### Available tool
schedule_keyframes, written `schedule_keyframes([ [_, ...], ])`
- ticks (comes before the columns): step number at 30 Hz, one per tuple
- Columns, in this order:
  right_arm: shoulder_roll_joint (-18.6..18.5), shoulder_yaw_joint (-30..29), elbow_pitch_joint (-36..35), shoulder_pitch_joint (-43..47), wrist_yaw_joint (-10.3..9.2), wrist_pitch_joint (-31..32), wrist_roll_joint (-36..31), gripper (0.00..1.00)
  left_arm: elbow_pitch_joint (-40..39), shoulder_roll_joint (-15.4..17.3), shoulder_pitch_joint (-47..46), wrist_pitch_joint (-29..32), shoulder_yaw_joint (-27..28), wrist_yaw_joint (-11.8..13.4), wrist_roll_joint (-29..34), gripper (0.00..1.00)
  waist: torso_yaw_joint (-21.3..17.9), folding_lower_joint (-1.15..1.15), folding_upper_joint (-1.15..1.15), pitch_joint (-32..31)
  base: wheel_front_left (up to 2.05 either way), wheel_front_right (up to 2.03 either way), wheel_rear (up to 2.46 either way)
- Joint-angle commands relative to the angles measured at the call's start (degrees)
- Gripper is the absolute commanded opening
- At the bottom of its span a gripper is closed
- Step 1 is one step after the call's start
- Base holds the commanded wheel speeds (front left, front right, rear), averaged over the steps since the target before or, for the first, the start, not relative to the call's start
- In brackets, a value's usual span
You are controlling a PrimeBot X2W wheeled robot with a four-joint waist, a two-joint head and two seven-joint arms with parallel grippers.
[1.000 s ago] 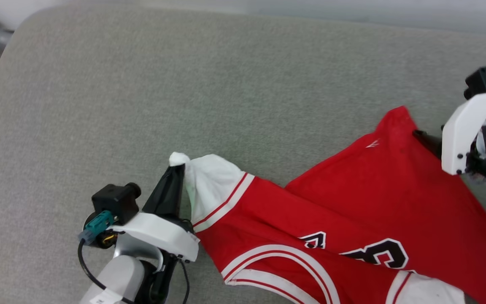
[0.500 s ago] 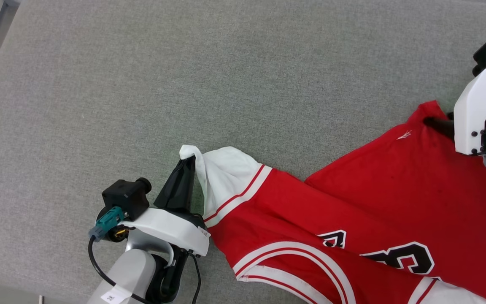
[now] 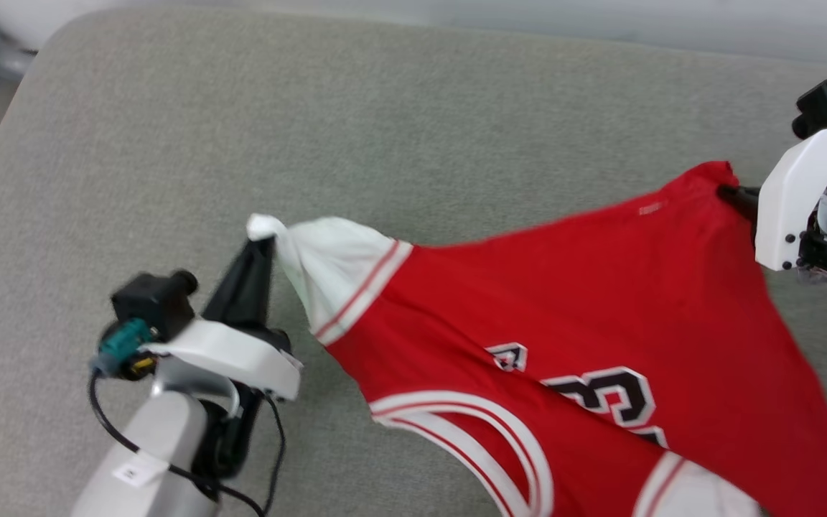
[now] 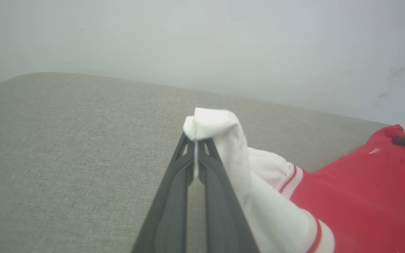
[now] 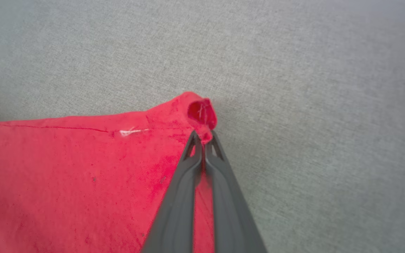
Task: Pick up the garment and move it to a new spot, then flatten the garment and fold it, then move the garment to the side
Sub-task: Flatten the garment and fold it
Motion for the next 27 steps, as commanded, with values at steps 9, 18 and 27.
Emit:
schedule_keyframes([
  [9,3.3,-4.1,3.4,-3.5,-0.06,-10.2,-3.0,0.0,1.9,4.3,-11.1,4.4,2.7,-0.2,0.1,0.0,-7.4,0.0,0.0,-5.1,0.0,0.0,0.0],
  [18,6.4,-7.8,8.1,-11.4,-0.06,-17.5,-6.1,0.0,9.7,4.6,-26.0,9.8,2.7,-0.8,0.5,0.0,-10.2,0.0,0.0,-5.0,0.0,0.0,0.0],
  [27,8.8,-12.5,12.0,-25.6,-0.07,-26.1,-9.7,0.0,20.4,6.4,-45.7,10.6,3.1,-1.8,3.2,0.0,-11.8,0.0,0.0,-0.5,0.0,0.0,0.0],
])
